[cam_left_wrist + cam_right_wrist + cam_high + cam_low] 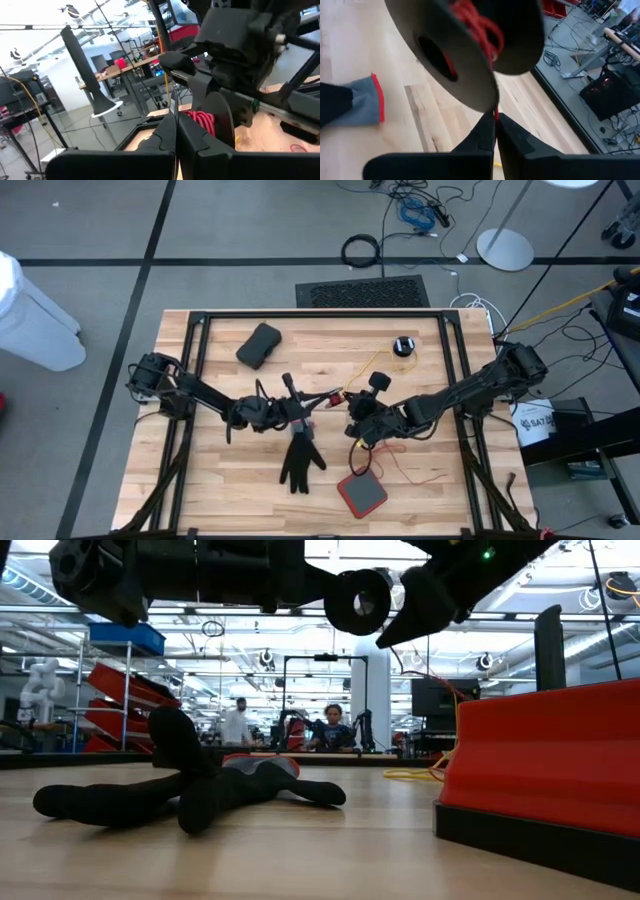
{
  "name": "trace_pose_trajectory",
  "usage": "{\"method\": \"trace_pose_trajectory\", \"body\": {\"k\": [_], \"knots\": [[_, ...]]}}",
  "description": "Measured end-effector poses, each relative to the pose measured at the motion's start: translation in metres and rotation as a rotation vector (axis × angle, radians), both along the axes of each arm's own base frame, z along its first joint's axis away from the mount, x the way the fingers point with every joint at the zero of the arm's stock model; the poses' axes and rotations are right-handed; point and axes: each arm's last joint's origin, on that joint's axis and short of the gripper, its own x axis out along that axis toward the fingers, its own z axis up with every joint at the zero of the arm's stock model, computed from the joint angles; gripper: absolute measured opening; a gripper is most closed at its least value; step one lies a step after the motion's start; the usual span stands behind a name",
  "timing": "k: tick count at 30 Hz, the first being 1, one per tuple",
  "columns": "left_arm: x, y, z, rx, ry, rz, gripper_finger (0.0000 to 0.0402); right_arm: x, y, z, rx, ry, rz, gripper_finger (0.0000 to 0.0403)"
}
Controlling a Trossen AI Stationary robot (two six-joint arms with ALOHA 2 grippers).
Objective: Coil cords
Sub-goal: Coil the red wire onto the black spool
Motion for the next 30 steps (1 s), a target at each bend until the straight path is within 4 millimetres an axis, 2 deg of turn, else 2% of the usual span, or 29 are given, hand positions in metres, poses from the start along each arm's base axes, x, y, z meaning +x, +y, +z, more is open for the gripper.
{"method": "trace_pose_trajectory", "body": {"k": [9, 19, 30], "knots": [[-0.002, 0.001, 0.011, -0.033, -0.078, -0.043, 0.0000, -0.001, -0.001, -0.004, 0.005, 0.014, -0.014, 0.0041], [-0.003, 0.005, 0.016, -0.003, -0.078, -0.011, 0.0000, -0.002, 0.005, -0.011, 0.012, 0.033, -0.008, 0.0034], [-0.010, 0.010, 0.033, 0.026, -0.039, 0.010, 0.0000, -0.012, 0.025, -0.013, 0.002, 0.022, 0.002, 0.0036]]}}
